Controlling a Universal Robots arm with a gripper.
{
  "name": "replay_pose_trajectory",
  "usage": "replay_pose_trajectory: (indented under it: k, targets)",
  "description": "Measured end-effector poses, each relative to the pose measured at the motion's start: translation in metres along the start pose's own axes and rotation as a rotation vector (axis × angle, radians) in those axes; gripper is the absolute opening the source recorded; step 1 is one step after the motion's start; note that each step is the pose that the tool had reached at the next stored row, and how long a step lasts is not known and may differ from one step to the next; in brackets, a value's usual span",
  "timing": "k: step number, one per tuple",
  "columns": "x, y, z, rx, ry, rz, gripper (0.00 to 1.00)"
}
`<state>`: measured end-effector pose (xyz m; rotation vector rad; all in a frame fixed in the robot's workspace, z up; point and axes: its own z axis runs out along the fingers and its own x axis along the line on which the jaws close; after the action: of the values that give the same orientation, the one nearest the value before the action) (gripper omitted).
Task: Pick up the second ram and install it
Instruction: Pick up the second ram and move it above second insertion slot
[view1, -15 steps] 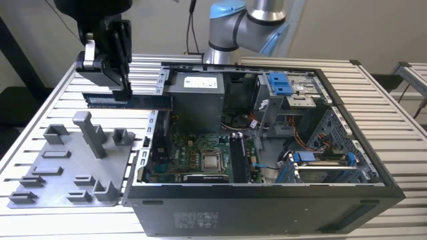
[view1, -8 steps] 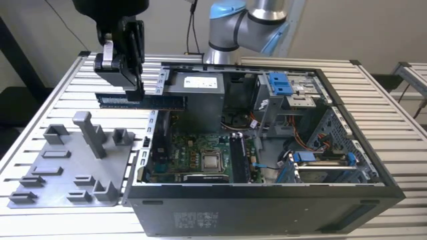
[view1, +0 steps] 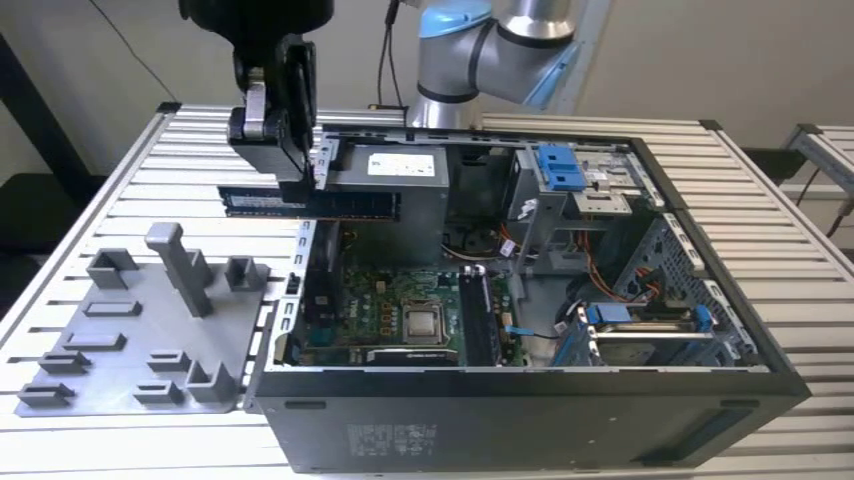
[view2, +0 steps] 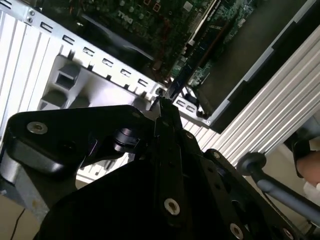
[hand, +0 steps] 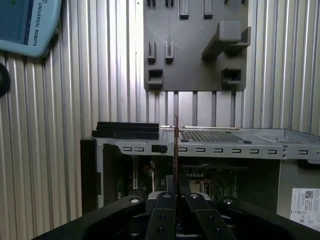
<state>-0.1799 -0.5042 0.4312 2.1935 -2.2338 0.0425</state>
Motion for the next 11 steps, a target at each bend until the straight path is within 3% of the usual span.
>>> replay_pose_trajectory:
  k: [11]
  targets:
    - [-0.0005, -0.0268, 0.0003, 0.0, -0.0001, 0.0, 0.13]
